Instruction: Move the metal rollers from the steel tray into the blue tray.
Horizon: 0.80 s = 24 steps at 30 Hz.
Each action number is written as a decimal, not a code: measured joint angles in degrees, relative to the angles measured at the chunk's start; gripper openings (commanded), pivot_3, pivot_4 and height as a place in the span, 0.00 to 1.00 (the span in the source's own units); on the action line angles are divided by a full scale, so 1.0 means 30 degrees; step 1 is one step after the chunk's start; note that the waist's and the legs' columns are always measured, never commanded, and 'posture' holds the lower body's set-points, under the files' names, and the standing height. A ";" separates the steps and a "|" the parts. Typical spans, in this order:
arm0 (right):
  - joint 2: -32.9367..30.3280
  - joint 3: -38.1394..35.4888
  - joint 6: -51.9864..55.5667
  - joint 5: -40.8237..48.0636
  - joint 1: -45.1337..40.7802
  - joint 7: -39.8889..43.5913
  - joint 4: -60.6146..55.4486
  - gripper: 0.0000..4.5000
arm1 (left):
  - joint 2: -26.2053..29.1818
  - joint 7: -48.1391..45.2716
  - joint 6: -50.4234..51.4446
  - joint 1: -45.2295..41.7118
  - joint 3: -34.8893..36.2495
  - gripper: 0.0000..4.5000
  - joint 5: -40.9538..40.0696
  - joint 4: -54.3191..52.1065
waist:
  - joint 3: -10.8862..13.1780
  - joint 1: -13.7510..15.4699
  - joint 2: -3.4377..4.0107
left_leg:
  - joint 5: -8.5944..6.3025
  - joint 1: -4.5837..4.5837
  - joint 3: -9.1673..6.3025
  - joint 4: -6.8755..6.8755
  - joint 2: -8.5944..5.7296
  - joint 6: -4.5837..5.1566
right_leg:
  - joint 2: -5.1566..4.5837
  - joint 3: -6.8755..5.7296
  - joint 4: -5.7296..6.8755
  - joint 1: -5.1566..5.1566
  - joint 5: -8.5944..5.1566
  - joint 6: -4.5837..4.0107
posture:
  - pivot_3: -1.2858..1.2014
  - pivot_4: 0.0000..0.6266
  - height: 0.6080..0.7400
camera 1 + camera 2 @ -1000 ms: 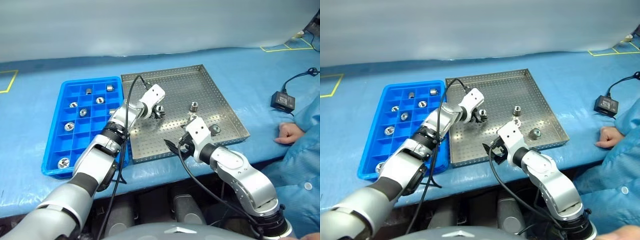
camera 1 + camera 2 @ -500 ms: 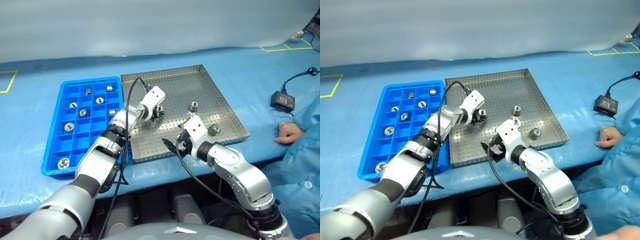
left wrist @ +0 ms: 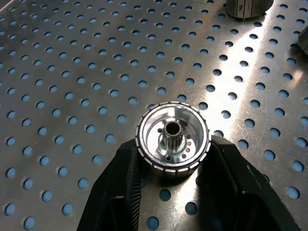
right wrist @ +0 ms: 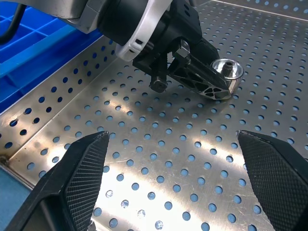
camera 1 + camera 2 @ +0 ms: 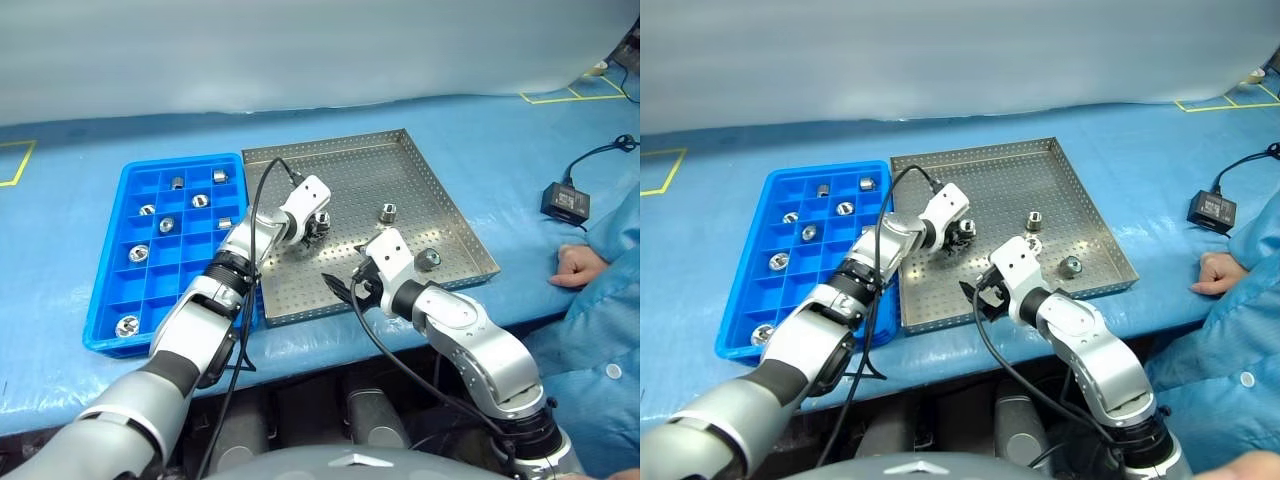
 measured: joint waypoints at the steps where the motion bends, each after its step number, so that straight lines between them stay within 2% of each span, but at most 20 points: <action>1: 0.0022 0.0011 -0.0016 0.0001 -0.0009 0.0016 0.0085 1.00 | 0.0134 -0.0077 0.0151 0.0325 0.0002 0.37 -0.0040 -0.0786 | 0.0000 -0.0018 0.0000 | 0.0000 0.0000 0.0001 -0.0002 0.0001 0.0000 | -0.0001 0.0002 -0.0001 -0.0001 0.0000 0.0000 | 0.43 0.24 1.00; 5: 0.0071 0.0003 -0.0025 0.0075 -0.0081 0.0299 0.0455 1.00 | 0.1467 -0.1765 0.2190 0.1850 -0.0029 0.37 -0.0652 -0.5421 | -0.0001 -0.0091 0.0003 | 0.0000 0.0001 0.0007 -0.0011 0.0010 0.0000 | 0.0002 0.0015 0.0001 -0.0011 0.0006 -0.0012 | 0.44 0.24 1.00; 7: 0.0071 -0.0073 -0.0031 0.0330 -0.0120 0.0630 0.0597 1.00 | 0.3258 -0.3453 0.3785 0.3443 -0.0055 0.37 -0.1652 -0.9816 | 0.0000 -0.0208 0.0012 | 0.0000 0.0019 0.0019 -0.0032 0.0026 -0.0002 | 0.0008 0.0029 0.0005 -0.0014 0.0021 -0.0052 | 0.45 0.24 1.00; 10: 0.0076 -0.0203 -0.0084 0.0714 -0.0295 0.1157 0.0870 1.00 | 0.4711 -0.4067 0.5790 0.5038 0.0683 0.37 -0.2712 -1.4028 | -0.0002 -0.0035 0.0017 | 0.0002 0.0029 0.0018 -0.0017 0.0026 -0.0003 | 0.0008 0.0027 0.0014 -0.0007 0.0011 -0.0040 | 0.46 0.24 1.00; 13: 0.0179 -0.0333 -0.0485 0.1458 -0.0575 0.2104 0.0887 1.00 | 0.5243 -0.3009 0.7472 0.6664 0.2603 0.37 -0.3474 -1.7733 | -0.0002 0.0235 0.0015 | 0.0002 0.0031 0.0015 0.0012 0.0026 -0.0002 | 0.0002 0.0025 0.0010 0.0013 0.0002 0.0001 | 0.48 0.24 1.00; 17: 0.0516 -0.0587 -0.1300 0.3222 -0.0970 0.3792 0.0831 1.00 | 0.5213 -0.0435 0.9897 0.9223 0.6281 0.37 -0.4159 -2.2336 | -0.0003 0.0706 0.0015 | 0.0004 0.0054 0.0011 0.0012 0.0033 -0.0002 | 0.0015 0.0015 0.0013 0.0032 0.0002 0.0006 | 0.51 0.24 1.00; 21: 0.0429 -0.0650 -0.1503 0.3629 -0.1891 0.4181 0.1138 1.00 | 0.4800 0.1932 1.2205 1.2421 0.7933 0.37 -0.4071 -2.5725 | -0.0001 0.1289 0.0011 | 0.0004 0.0053 0.0017 0.0014 0.0028 -0.0003 | 0.0013 0.0018 0.0009 0.0034 0.0003 0.0003 | 0.53 0.24 1.00; 24: 0.0210 -0.0351 -0.1549 0.3584 -0.2264 0.4199 0.1505 1.00 | 0.4562 0.3398 1.3356 1.3990 0.8403 0.37 -0.3801 -2.6914 | -0.0001 0.1887 0.0003 | 0.0008 0.0053 0.0010 0.0023 0.0028 -0.0010 | 0.0014 0.0004 0.0011 0.0034 0.0002 0.0000 | 0.54 0.24 1.00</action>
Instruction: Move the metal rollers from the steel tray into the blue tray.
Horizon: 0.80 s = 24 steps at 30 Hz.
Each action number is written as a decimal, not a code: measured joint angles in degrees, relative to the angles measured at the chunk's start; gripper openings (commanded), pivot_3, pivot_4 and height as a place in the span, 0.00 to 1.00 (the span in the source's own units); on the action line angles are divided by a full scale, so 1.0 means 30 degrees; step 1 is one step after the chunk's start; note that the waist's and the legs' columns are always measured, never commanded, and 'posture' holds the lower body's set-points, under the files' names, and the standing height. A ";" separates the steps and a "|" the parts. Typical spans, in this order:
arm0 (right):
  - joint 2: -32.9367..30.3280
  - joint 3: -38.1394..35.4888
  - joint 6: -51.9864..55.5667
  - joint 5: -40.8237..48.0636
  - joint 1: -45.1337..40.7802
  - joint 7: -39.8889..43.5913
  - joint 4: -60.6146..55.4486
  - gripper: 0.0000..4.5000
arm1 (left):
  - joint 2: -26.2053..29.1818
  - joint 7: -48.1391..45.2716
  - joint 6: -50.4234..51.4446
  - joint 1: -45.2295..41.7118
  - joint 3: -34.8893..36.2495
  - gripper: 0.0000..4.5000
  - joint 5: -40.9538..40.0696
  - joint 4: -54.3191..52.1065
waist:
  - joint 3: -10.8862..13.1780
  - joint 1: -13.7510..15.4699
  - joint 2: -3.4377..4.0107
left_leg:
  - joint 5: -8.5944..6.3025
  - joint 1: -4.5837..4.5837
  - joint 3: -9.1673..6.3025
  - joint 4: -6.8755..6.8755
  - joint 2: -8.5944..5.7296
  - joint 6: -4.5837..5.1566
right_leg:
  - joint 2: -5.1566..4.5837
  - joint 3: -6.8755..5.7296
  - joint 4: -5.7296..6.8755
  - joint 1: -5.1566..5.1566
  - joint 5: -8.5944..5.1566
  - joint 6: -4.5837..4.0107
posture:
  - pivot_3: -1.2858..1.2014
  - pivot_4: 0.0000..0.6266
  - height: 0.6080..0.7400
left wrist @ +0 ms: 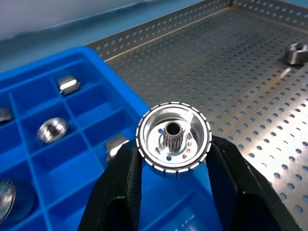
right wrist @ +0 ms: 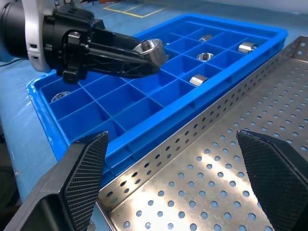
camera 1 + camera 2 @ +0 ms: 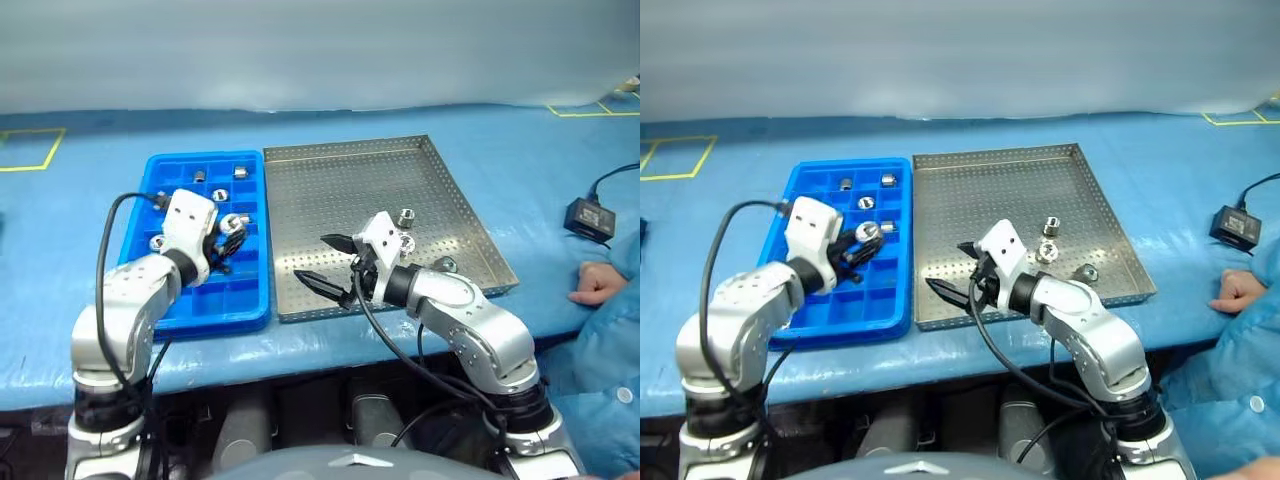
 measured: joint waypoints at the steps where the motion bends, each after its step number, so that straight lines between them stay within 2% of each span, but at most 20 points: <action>1: -0.0018 0.0129 0.0000 0.0001 -0.0055 0.0027 0.0141 1.00 | -0.0006 0.0374 0.0195 0.0400 0.0051 0.37 0.0031 -0.0136 | 0.0000 0.0195 0.0000 | 0.0000 0.0000 0.0003 0.0006 -0.0001 -0.0001 | -0.0001 0.0000 -0.0001 -0.0001 0.0000 -0.0001 | 0.54 0.24 1.00; 4: -0.0107 0.0368 0.0000 0.0008 -0.0204 0.0156 0.0453 1.00 | -0.0412 0.1538 0.0445 0.0992 0.0257 0.37 0.0097 -0.0111 | 0.0002 0.0609 -0.0004 | 0.0001 -0.0003 -0.0001 0.0026 -0.0011 0.0003 | -0.0017 -0.0005 -0.0025 -0.0025 0.0000 -0.0001 | 0.54 0.24 1.00; 11: -0.0247 0.0521 0.0001 0.0000 -0.0274 0.0155 0.0545 1.00 | -0.0993 0.3530 0.0428 0.0990 0.0529 0.37 0.0696 0.0653 | 0.0002 0.0872 -0.0004 | -0.0013 -0.0004 0.0004 0.0021 -0.0022 -0.0018 | -0.0041 -0.0017 -0.0020 -0.0020 0.0002 -0.0001 | 0.54 0.24 1.00; 17: -0.0308 0.0525 0.0011 -0.0040 -0.0274 -0.0105 0.0530 1.00 | -0.1380 0.4522 0.0003 0.0630 0.0492 0.79 0.0765 0.1749 | 0.0001 0.0916 -0.0002 | 0.0007 -0.0023 0.0003 0.0002 -0.0022 0.0014 | -0.0041 -0.0023 -0.0019 -0.0014 0.0006 -0.0009 | 0.53 0.24 1.00; 24: -0.0482 0.0327 0.0570 -0.0707 -0.0263 -0.1552 0.0379 1.00 | -0.2428 0.4059 -0.1903 -0.0298 0.0175 0.79 -0.0238 0.2073 | 0.0001 0.0852 -0.0003 | -0.0012 -0.0031 0.0016 0.0004 -0.0024 -0.0017 | -0.0055 -0.0021 -0.0024 -0.0022 0.0020 -0.0030 | 0.51 0.24 1.00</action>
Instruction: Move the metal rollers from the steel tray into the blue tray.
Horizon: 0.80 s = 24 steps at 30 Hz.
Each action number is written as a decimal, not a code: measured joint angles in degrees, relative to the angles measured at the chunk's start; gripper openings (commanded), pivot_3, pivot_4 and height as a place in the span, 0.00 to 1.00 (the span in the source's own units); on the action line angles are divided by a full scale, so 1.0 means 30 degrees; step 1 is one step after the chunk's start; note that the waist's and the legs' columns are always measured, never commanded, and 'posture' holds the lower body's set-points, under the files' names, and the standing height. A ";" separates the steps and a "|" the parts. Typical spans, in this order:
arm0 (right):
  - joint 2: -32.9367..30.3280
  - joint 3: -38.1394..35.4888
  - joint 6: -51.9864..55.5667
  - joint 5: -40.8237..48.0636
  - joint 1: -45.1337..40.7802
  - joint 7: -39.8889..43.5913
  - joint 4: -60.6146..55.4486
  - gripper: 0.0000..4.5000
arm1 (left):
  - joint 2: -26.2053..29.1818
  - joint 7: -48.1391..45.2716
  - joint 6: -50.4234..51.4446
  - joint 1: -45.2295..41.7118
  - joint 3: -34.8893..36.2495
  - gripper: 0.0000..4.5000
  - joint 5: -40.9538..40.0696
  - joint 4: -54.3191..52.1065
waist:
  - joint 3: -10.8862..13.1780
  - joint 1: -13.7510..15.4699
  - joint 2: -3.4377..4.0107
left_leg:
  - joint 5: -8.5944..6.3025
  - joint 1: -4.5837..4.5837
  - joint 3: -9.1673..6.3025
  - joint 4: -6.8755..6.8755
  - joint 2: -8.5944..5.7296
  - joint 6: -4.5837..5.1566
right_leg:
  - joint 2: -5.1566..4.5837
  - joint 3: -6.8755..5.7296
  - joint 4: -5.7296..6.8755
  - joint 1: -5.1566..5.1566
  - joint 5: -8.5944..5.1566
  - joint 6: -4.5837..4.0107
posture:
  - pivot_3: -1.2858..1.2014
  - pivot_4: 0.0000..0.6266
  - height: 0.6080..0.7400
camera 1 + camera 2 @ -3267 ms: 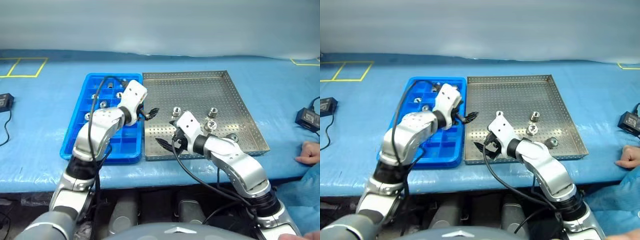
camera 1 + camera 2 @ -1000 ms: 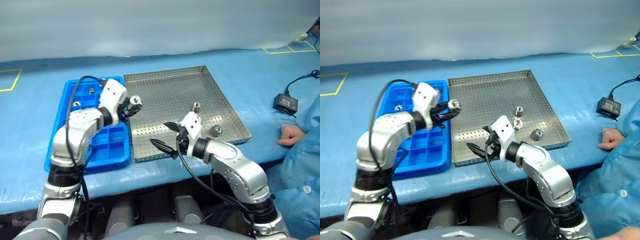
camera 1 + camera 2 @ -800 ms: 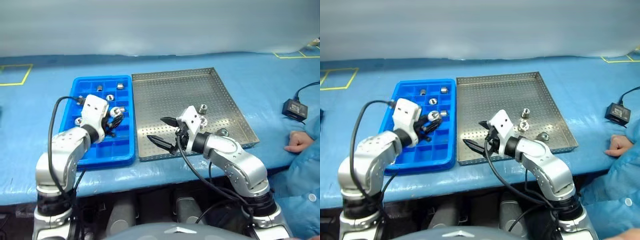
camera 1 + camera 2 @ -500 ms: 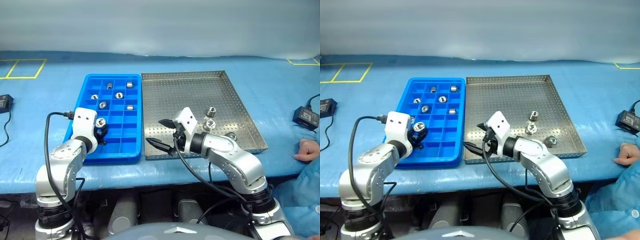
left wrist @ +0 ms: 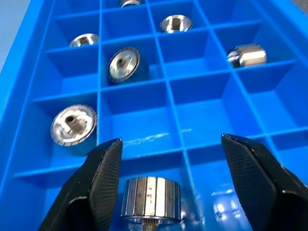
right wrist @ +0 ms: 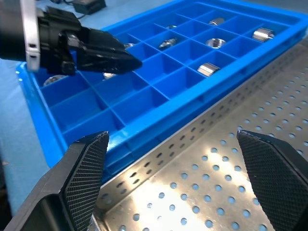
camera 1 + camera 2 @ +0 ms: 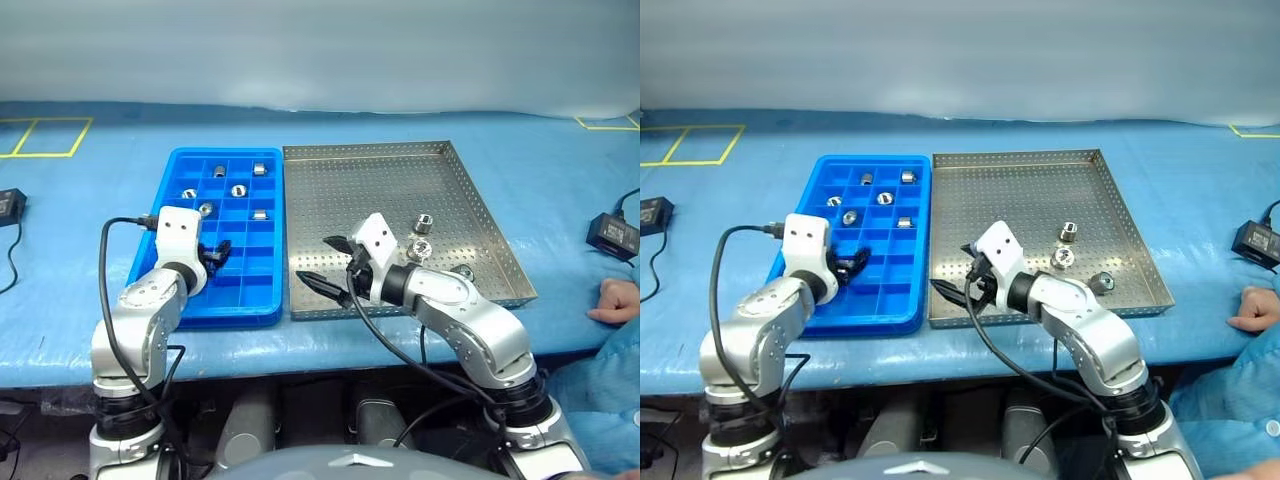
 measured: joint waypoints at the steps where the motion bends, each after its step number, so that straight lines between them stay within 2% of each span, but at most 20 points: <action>1: -0.0105 -0.0115 0.0295 -0.0186 -0.0001 -0.0396 -0.0029 1.00 | -0.0097 -0.0635 -0.0455 -0.0095 0.0001 0.79 -0.0592 -0.0025 | 0.0000 -0.0008 0.0000 | -0.0003 -0.0004 0.0003 -0.0002 -0.0002 -0.0005 | -0.0003 0.0000 0.0000 -0.0004 0.0012 -0.0020 | 0.51 0.24 1.00; 6: -0.0670 -0.0415 0.2515 -0.1741 -0.0272 -0.2826 -0.0140 1.00 | 0.0804 -0.4476 -0.2544 -0.0323 -0.1715 0.79 -0.3121 -0.0389 | 0.0000 -0.0249 0.0001 | -0.0005 -0.0017 0.0028 -0.0011 -0.0013 0.0000 | -0.0024 0.0003 -0.0006 -0.0021 0.0032 -0.0055 | 0.49 0.24 1.00; 10: 0.1286 -0.2701 0.4322 -0.3154 -0.1345 -0.6341 0.0248 1.00 | 0.1582 -0.6260 -0.4083 -0.0936 -0.3895 0.79 -0.3384 0.0220 | -0.0002 -0.0661 0.0004 | 0.0013 -0.0019 0.0042 -0.0006 -0.0014 0.0031 | -0.0024 0.0008 -0.0003 -0.0021 0.0019 -0.0030 | 0.47 0.24 1.00; 15: 0.3579 -0.4662 0.5722 -0.4567 -0.1441 -0.9526 0.0860 1.00 | 0.1409 -0.7329 -0.5398 -0.2057 -0.6040 0.79 -0.3444 0.1550 | -0.0003 -0.0938 0.0007 | 0.0011 -0.0030 0.0041 -0.0023 -0.0026 0.0062 | -0.0024 0.0012 -0.0011 -0.0024 0.0024 -0.0038 | 0.46 0.24 1.00; 20: 0.4954 -0.5741 0.6025 -0.5270 -0.1121 -1.0990 0.1592 1.00 | 0.1195 -0.8036 -0.6128 -0.2743 -0.7562 0.79 -0.3501 0.2515 | -0.0008 -0.1518 0.0017 | 0.0002 -0.0029 0.0047 -0.0026 -0.0039 0.0086 | -0.0025 0.0027 -0.0013 -0.0021 0.0022 -0.0032 | 0.45 0.24 1.00; 24: 0.5734 -0.6357 0.5616 -0.5679 -0.1015 -1.1706 0.2318 1.00 | 0.1264 -0.8193 -0.6304 -0.2839 -0.7807 0.79 -0.3487 0.2916 | -0.0009 -0.1951 0.0023 | 0.0004 -0.0019 0.0045 -0.0024 -0.0032 0.0088 | -0.0022 0.0027 -0.0003 -0.0020 -0.0012 0.0028 | 0.45 0.24 1.00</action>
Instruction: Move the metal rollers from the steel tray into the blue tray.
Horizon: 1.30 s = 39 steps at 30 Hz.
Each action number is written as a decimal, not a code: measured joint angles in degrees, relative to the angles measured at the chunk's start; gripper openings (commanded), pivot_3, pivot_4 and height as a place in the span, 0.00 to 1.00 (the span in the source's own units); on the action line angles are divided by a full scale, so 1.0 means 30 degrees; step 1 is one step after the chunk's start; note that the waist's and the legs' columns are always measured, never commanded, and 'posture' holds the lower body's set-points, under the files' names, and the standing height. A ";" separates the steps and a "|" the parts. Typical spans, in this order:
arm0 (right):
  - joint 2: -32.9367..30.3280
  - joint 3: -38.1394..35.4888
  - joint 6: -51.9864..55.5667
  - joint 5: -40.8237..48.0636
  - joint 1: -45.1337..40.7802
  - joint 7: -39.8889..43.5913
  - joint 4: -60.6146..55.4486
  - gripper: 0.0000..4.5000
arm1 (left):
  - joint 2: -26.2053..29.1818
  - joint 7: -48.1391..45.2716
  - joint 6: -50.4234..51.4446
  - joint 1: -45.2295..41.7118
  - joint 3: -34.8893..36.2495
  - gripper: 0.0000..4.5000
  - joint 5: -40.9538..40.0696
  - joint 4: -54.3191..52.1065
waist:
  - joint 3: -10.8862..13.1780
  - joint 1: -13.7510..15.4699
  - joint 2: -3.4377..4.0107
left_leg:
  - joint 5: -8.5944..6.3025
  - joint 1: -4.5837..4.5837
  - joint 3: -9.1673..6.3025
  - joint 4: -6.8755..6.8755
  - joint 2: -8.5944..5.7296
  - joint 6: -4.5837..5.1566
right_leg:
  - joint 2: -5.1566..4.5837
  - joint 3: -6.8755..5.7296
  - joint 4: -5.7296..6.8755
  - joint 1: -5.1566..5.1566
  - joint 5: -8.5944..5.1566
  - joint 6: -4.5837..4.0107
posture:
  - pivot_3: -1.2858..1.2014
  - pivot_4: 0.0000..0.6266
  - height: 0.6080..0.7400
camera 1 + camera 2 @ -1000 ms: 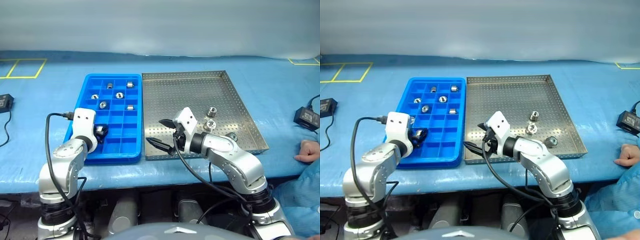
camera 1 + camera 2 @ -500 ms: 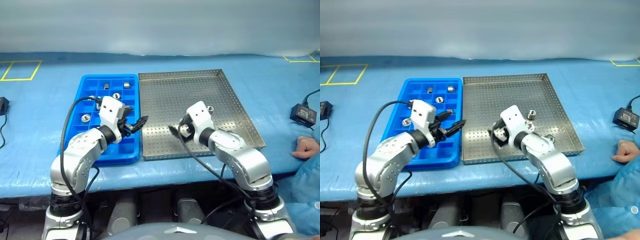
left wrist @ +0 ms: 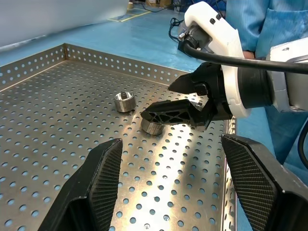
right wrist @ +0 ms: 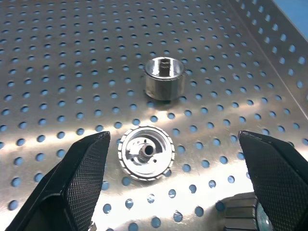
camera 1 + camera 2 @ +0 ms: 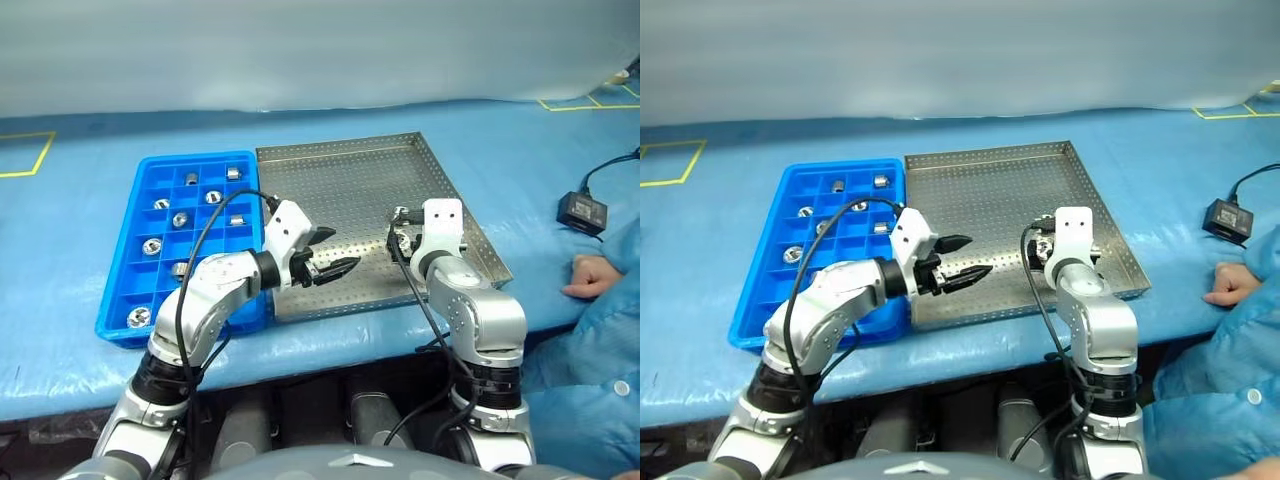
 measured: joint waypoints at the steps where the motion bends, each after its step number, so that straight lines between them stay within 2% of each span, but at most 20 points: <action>1: 0.0187 -0.0217 -0.0146 -0.0022 0.0016 -0.0068 0.0164 1.00 | 0.0032 -0.0064 -0.0094 -0.0001 -0.0045 0.79 -0.0009 0.0001 | -0.0001 -0.0096 0.0004 | 0.0000 0.0001 -0.0001 0.0000 0.0002 0.0000 | 0.0000 0.0000 0.0001 0.0001 0.0000 0.0001 | 0.45 0.24 1.00; 7: 0.0966 -0.0786 -0.0945 0.0302 -0.0016 0.0281 0.0910 1.00 | 0.0209 -0.0072 -0.0112 0.0087 -0.0122 0.79 -0.0017 -0.0004 | -0.0003 -0.0213 0.0012 | 0.0000 0.0008 -0.0009 -0.0004 0.0007 0.0000 | 0.0004 -0.0001 0.0005 0.0002 -0.0001 0.0001 | 0.46 0.24 1.00; 17: 0.1074 -0.0621 -0.2576 0.0456 -0.1023 0.0775 0.3680 1.00 | 0.0323 0.0864 -0.0028 0.1022 -0.0095 0.79 -0.0027 -0.0182 | 0.0000 -0.0035 0.0016 | 0.0001 0.0012 -0.0014 -0.0036 0.0005 -0.0002 | 0.0006 -0.0003 0.0004 -0.0003 -0.0002 -0.0005 | 0.48 0.24 1.00; 20: 0.1141 -0.0310 -0.2629 0.0313 -0.1157 0.0673 0.4029 0.86 | 0.0337 0.1173 -0.0021 0.1113 -0.0084 0.80 -0.0026 -0.0254 | 0.0000 0.0018 0.0017 | 0.0001 0.0012 -0.0013 -0.0040 0.0004 -0.0001 | 0.0005 -0.0001 -0.0001 -0.0003 -0.0002 -0.0005 | 0.48 0.24 1.00; 25: 0.1330 -0.0275 -0.2650 0.0044 -0.1387 0.0290 0.4502 0.51 | 0.0401 0.1534 0.0005 0.1310 -0.0050 0.80 -0.0028 -0.0332 | 0.0000 0.0165 0.0017 | 0.0001 0.0011 -0.0010 -0.0023 -0.0004 -0.0001 | -0.0005 0.0002 -0.0005 0.0004 -0.0002 -0.0002 | 0.48 0.24 1.00; 27: 0.1367 -0.0279 -0.2650 -0.0001 -0.1387 0.0270 0.4521 0.51 | 0.0445 0.1606 0.0082 0.1345 -0.0015 0.80 -0.0030 -0.0332 | 0.0001 0.0194 0.0017 | 0.0001 0.0010 -0.0009 -0.0023 -0.0007 -0.0001 | -0.0008 0.0003 -0.0006 0.0005 -0.0002 -0.0002 | 0.48 0.24 1.00; 28: 0.1400 -0.0286 -0.2651 -0.0028 -0.1397 0.0270 0.4521 0.44 | 0.0459 0.1668 0.0154 0.1345 -0.0007 0.80 -0.0031 -0.0333 | 0.0000 0.0205 0.0017 | 0.0001 0.0010 -0.0009 -0.0024 -0.0008 -0.0001 | -0.0008 0.0003 -0.0007 0.0005 -0.0002 -0.0002 | 0.48 0.24 1.00; 31: 0.1455 -0.0281 -0.2651 -0.0064 -0.1402 0.0275 0.4519 0.38 | 0.0485 0.1900 0.0304 0.1356 0.0027 0.80 -0.0030 -0.0333 | 0.0001 0.0217 0.0017 | 0.0001 0.0010 -0.0011 -0.0028 -0.0006 -0.0001 | -0.0008 0.0002 -0.0007 0.0002 -0.0002 -0.0002 | 0.49 0.24 1.00; 36: 0.1479 -0.0042 -0.2680 0.0103 -0.1400 0.0864 0.3939 0.38 | 0.1162 0.2468 0.0580 0.1684 0.0657 0.80 0.0025 -0.0377 | 0.0007 0.0212 0.0027 | 0.0001 0.0010 -0.0011 -0.0039 -0.0003 -0.0001 | -0.0007 0.0001 -0.0007 -0.0007 -0.0002 -0.0002 | 0.50 0.24 1.00; 39: 0.0934 0.1210 -0.2684 0.0623 -0.1622 0.2523 0.2646 0.38 | 0.1628 0.3001 0.0917 0.2027 0.1190 0.80 0.0050 -0.1239 | 0.0013 0.0230 0.0033 | 0.0001 0.0012 -0.0013 -0.0052 0.0001 -0.0001 | -0.0005 -0.0001 -0.0007 -0.0009 -0.0003 -0.0003 | 0.51 0.24 1.00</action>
